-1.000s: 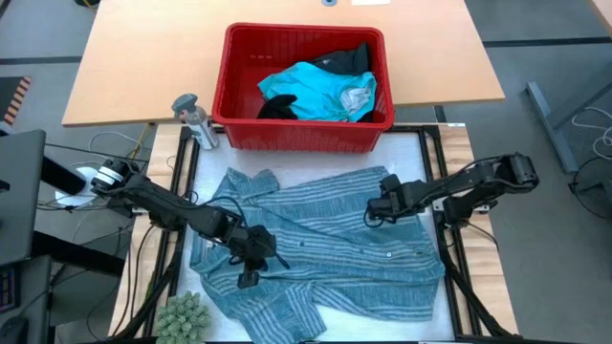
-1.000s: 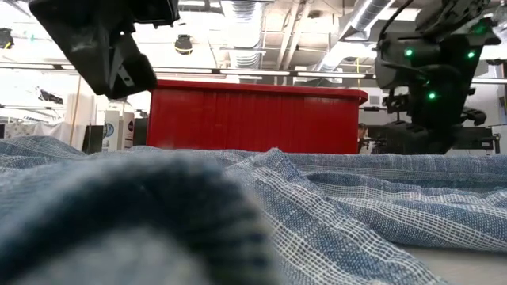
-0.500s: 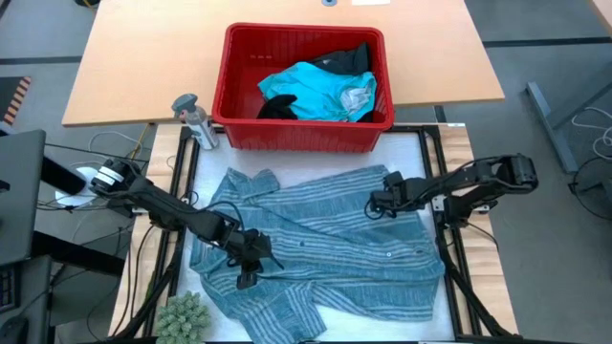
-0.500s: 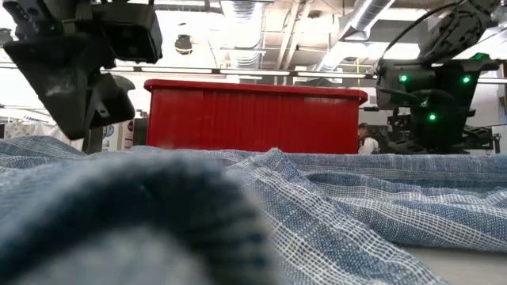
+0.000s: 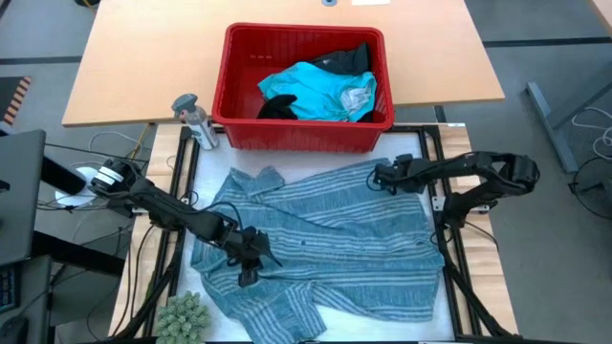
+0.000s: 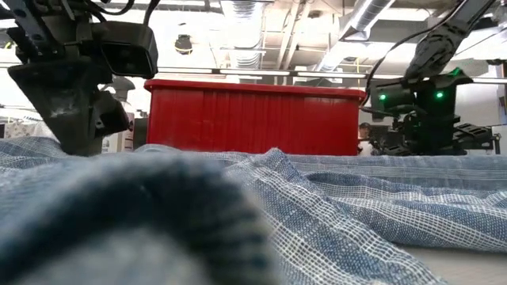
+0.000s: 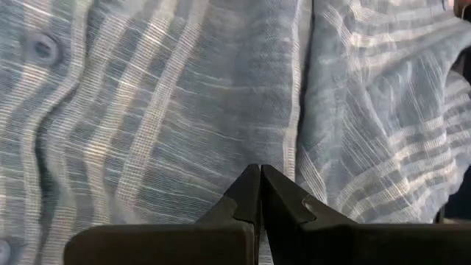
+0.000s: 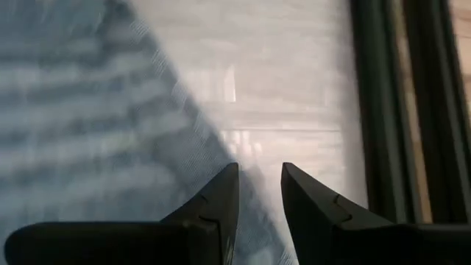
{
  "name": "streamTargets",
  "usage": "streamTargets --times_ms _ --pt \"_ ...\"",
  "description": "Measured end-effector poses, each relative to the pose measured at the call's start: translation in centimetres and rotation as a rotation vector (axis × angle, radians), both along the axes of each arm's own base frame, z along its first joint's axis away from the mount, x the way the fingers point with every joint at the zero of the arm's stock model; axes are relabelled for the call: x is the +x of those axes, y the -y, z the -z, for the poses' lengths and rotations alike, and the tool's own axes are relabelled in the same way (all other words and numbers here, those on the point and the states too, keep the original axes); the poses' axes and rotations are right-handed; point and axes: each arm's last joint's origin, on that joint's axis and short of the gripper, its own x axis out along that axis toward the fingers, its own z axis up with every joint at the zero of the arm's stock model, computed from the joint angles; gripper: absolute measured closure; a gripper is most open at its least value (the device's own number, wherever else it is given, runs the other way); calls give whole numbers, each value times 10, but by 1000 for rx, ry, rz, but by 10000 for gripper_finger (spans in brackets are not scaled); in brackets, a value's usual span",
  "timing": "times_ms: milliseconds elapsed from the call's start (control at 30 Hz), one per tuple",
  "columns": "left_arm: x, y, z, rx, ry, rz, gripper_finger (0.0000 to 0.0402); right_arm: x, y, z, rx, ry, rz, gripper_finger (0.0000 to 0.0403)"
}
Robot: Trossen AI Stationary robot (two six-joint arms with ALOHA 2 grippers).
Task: Fold Laundry from Bin
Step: Fold the patterned blue shirt
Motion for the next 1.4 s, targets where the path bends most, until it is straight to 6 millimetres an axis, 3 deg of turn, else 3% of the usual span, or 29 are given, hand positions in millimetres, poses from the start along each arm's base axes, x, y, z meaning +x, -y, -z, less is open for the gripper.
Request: streamTargets --times_ms 100,200,300,367,600,833,1100,1400 --pt "5 -3 -16 -13 57 -21 401 2 9 -7 -10 13 19 275" --pt "7 -7 -44 -15 150 -26 401 11 11 -18 -24 25 -34 276" --pt "0 -13 -69 73 214 -81 401 24 7 -31 -34 58 -125 276" --pt "-9 -18 -75 153 219 -136 401 34 0 -36 -34 74 -212 276" --pt "-27 -25 -35 239 68 -234 401 69 -27 -28 -58 145 -502 275" --pt "-34 -27 -8 218 0 -259 401 100 -24 -2 -60 214 -626 275" --pt "-38 -28 -4 225 -43 -266 401 102 -3 28 -44 141 -534 275" --pt "-51 -34 10 268 -139 -334 401 83 13 17 -72 127 -365 275"
